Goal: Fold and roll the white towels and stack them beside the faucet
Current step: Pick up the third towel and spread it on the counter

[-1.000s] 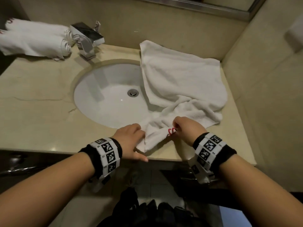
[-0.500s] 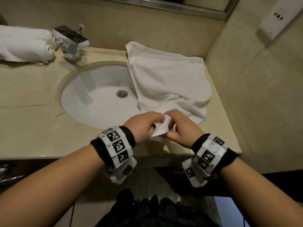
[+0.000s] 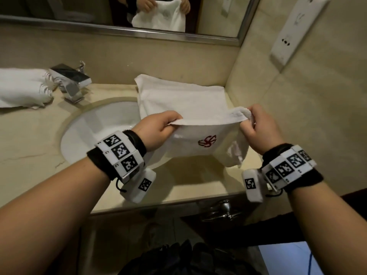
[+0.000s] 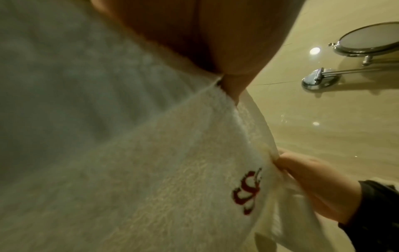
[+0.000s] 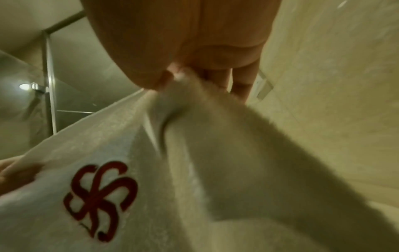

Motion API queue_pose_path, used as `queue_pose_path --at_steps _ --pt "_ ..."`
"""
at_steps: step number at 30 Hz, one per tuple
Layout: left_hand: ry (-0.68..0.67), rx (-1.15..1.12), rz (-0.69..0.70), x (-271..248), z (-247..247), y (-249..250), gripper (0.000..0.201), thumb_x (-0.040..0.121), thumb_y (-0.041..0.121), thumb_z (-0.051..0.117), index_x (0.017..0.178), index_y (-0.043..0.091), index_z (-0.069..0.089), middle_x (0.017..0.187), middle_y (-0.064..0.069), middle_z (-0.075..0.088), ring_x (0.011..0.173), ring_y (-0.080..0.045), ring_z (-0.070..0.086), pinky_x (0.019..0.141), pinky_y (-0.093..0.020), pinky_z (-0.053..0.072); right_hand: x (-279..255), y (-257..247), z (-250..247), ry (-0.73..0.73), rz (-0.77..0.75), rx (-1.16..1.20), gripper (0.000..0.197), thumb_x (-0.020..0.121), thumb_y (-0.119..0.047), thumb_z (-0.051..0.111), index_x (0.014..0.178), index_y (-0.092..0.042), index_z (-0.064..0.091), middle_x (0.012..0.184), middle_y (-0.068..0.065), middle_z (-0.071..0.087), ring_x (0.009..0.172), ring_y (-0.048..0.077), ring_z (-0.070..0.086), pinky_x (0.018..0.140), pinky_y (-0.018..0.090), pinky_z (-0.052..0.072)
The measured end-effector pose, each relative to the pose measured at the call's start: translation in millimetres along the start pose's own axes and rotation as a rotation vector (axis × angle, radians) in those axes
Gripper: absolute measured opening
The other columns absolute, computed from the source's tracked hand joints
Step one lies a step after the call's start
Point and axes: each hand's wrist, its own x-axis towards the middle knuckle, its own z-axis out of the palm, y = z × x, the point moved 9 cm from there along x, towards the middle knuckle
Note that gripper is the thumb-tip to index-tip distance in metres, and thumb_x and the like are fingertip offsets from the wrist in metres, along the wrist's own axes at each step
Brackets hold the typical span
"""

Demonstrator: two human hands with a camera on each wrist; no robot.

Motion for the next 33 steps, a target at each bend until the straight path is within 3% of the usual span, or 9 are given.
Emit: queue_pose_path --at_steps 3,6,9,13,18,22,25,28,33 --pt "0.024 0.011 0.035 11 -8 14 0.018 0.093 0.013 0.045 0.1 0.009 0.061 0.09 0.003 0.056 0.086 -0.014 0.049 0.067 -0.017 0.028 0 5 0 -0.046 0.055 0.061 0.017 0.075 -0.034 0.028 0.076 -0.021 0.037 0.066 -0.001 0.042 0.072 0.023 0.042 0.064 0.029 0.026" --pt "0.026 0.018 0.006 15 -14 16 0.018 0.094 0.021 0.047 0.092 0.01 0.061 0.084 0.002 0.055 0.081 -0.015 0.048 0.063 -0.019 0.027 -4 12 -2 -0.132 0.008 -0.043 0.028 0.081 -0.054 0.048 0.083 -0.027 0.043 0.073 -0.005 0.049 0.073 0.02 0.046 0.065 0.029 0.031" --pt "-0.019 -0.004 -0.034 11 -9 12 0.01 0.091 0.024 0.053 0.085 0.018 0.06 0.079 0.005 0.057 0.079 -0.013 0.05 0.062 -0.018 0.031 -15 35 3 -0.289 -0.061 -0.27 0.033 0.08 -0.029 0.063 0.106 -0.015 0.048 0.094 0.007 0.057 0.081 0.023 0.049 0.064 0.026 0.027" --pt "-0.267 -0.03 -0.112 -12 32 -6 0.007 0.082 0.026 0.065 0.082 0.028 0.058 0.081 0.007 0.061 0.078 -0.011 0.054 0.074 -0.022 0.04 -39 91 4 -0.299 0.066 -0.367 0.018 0.075 0.001 0.051 0.09 -0.007 0.059 0.1 0.017 0.055 0.096 0.033 0.051 0.069 0.026 0.026" --pt "-0.619 0.457 -0.29 -53 96 -73 0.02 0.088 0.026 0.055 0.105 0.017 0.059 0.105 -0.002 0.062 0.092 -0.017 0.054 0.078 -0.024 0.038 -67 142 18 -0.209 0.303 -0.089 0.025 0.074 -0.001 0.048 0.072 -0.025 0.049 0.083 0.004 0.06 0.077 0.023 0.051 0.068 0.028 0.035" --pt "-0.487 0.279 -0.47 -72 93 -108 0.01 0.091 0.017 0.048 0.083 0.021 0.053 0.099 -0.003 0.061 0.096 -0.023 0.055 0.08 -0.025 0.036 -69 138 22 -0.204 0.314 0.309 0.026 0.066 0.001 0.046 0.062 -0.023 0.055 0.069 -0.005 0.058 0.07 0.016 0.052 0.061 0.022 0.041" --pt "-0.5 0.244 -0.392 -83 108 -103 0.021 0.083 0.037 0.059 0.098 0.023 0.052 0.112 -0.003 0.058 0.103 -0.023 0.054 0.09 -0.032 0.043 -76 117 26 -0.365 0.234 0.365 0.026 0.057 -0.009 0.042 0.058 -0.027 0.061 0.056 -0.014 0.059 0.061 0.004 0.049 0.047 0.007 0.036" --pt "-0.688 0.603 -0.206 -102 144 -93 0.063 0.07 0.051 0.067 0.123 0.029 0.043 0.126 0.0 0.044 0.116 -0.024 0.044 0.099 -0.035 0.039 -92 95 53 -0.667 0.098 0.228 0.022 0.068 -0.018 0.045 0.074 -0.027 0.064 0.075 -0.014 0.062 0.075 0.007 0.054 0.061 0.012 0.039" --pt "-0.623 0.573 -0.131 -100 146 -82 0.027 0.085 0.024 0.049 0.11 0.025 0.059 0.117 0.0 0.058 0.109 -0.023 0.052 0.09 -0.029 0.04 -76 93 43 -0.498 0.04 0.176 0.022 0.083 0.002 0.053 0.077 -0.019 0.056 0.08 0.0 0.058 0.083 0.017 0.052 0.073 0.03 0.037"
